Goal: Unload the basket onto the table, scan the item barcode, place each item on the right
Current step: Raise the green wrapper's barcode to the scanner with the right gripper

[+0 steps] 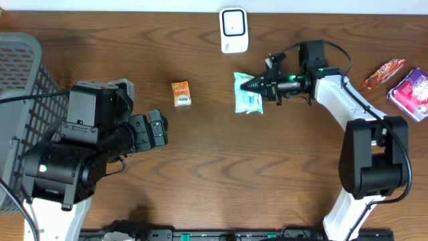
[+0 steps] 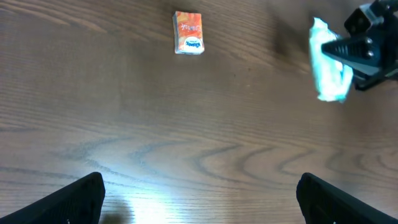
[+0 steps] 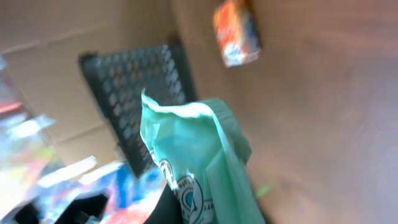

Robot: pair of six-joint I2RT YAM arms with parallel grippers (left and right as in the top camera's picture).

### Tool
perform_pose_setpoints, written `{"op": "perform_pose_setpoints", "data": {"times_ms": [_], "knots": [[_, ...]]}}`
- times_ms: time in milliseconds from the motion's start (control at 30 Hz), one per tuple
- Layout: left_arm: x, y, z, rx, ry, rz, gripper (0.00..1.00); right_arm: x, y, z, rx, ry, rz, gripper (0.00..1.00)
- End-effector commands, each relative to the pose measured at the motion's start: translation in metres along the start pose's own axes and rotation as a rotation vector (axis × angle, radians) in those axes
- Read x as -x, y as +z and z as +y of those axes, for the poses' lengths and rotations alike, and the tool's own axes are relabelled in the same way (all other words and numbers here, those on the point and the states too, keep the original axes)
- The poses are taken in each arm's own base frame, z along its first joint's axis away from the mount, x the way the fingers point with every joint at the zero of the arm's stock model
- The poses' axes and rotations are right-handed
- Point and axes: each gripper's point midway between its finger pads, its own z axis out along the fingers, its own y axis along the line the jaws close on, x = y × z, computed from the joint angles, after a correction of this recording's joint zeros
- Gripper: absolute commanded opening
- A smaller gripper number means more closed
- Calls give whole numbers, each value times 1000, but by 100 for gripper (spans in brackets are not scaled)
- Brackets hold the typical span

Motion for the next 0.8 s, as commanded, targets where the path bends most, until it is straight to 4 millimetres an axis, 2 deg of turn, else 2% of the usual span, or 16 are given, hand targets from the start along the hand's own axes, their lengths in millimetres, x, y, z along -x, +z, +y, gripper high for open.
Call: {"op": "perform_pose_setpoints", "data": {"times_ms": [0, 33, 133, 200, 267, 400, 567, 700, 767], "knots": [[0, 0, 1, 6, 10, -1, 98, 27, 11, -12, -163, -73, -163, 1], [0, 0, 1, 6, 10, -1, 98, 44, 16, -7, -191, -103, -252, 1], [0, 0, 1, 6, 10, -1, 98, 73, 24, 24, -162, -250, -410, 4], [0, 0, 1, 6, 10, -1, 98, 91, 24, 49, -128, -318, -535, 1], [0, 0, 1, 6, 10, -1, 98, 107, 18, 64, -107, -303, -658, 1], [0, 0, 1, 6, 10, -1, 98, 137, -9, 76, -134, -260, -892, 1], [0, 0, 1, 6, 10, -1, 98, 165, -19, 103, -107, -305, -997, 1], [0, 0, 1, 6, 10, -1, 98, 191, -7, 113, -82, -329, -994, 1], [0, 0, 1, 6, 10, -1, 98, 204, 0, 111, -81, -329, -980, 1]]}}
